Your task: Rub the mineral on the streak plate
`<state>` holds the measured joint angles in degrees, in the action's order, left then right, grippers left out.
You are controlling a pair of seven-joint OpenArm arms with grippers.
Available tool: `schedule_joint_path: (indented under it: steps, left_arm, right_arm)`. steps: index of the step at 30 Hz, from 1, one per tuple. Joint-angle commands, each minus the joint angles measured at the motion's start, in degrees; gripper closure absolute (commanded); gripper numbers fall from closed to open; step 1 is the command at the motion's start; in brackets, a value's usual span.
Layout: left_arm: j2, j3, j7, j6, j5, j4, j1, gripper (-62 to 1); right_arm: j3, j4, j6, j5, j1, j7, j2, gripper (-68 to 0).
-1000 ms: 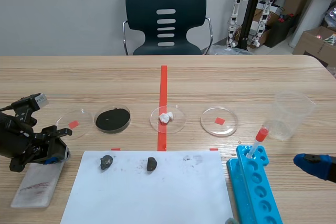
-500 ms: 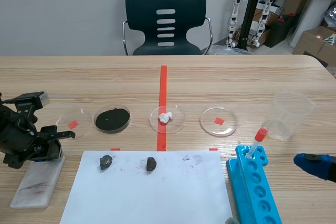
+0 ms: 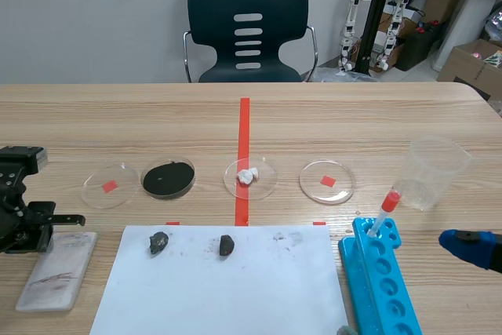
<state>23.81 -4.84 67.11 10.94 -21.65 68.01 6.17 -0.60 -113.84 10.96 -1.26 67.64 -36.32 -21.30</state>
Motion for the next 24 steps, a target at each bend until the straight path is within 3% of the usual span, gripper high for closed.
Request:
schedule_joint_path:
  steps: [1,11,15,19,24]
  left_arm:
    - [0.35,0.61,0.46,0.35,-0.83,1.84,-0.98,-5.3]
    - [-0.55,0.63,-0.85,-2.99,-10.82,2.80,-1.38,-5.3]
    - [-1.75,0.68,-1.55,-3.87,-12.98,2.78,-1.20,-5.3]
    - [-2.19,0.68,-1.53,-3.85,-12.48,2.78,-1.20,-5.3]
    - [-2.14,0.66,-0.33,-2.43,-4.57,2.78,-0.09,-5.3]
  right_arm:
    - [0.22,-0.79,-0.02,0.39,-0.04,-0.85,0.02,-67.9]
    - [0.22,-0.79,-0.02,0.39,-0.04,-0.85,0.00,-67.9]
    - [0.22,-0.79,-0.02,0.39,-0.04,-0.85,0.00,-67.9]
    - [0.22,-0.79,-0.02,0.39,-0.04,-0.85,0.00,-67.9]
    - [0.22,-0.79,-0.02,0.39,-0.04,-0.85,0.00,-67.9]
